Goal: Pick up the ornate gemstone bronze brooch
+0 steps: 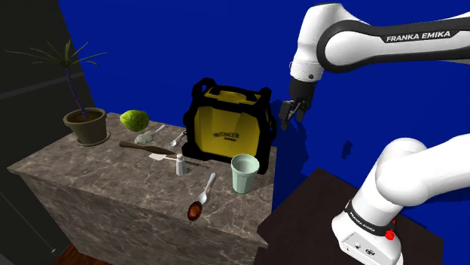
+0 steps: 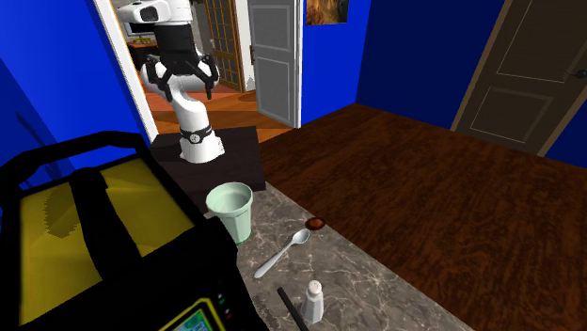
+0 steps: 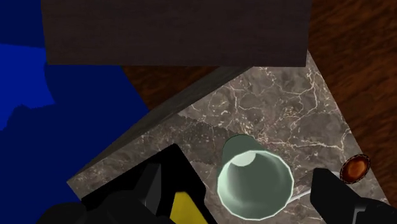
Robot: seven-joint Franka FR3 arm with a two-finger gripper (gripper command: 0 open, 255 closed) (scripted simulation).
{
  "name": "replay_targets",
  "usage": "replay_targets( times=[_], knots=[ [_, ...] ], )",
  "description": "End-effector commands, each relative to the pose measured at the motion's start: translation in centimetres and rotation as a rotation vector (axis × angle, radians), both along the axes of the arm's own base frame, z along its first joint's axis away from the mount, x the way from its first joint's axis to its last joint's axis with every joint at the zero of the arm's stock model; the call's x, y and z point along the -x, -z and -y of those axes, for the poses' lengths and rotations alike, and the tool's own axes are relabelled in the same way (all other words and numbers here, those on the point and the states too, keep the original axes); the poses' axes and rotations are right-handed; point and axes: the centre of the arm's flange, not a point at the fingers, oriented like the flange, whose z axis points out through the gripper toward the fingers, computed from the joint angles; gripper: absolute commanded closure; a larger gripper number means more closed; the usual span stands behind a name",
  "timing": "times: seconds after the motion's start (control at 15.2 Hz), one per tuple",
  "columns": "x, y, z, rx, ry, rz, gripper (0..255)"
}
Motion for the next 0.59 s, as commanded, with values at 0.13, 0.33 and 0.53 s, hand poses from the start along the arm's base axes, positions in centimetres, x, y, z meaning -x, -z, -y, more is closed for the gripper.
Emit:
replay_targets(
  times=[0.13,0.33,0.53],
  knots=[
    [-0.9,3.5,-4.1,0.015,0.019,0.022,0],
    [-1.6,6.2,-7.0,0.026,0.032,0.036,0],
    [-2.4,9.0,-9.9,0.038,0.045,0.051,0]
  ],
)
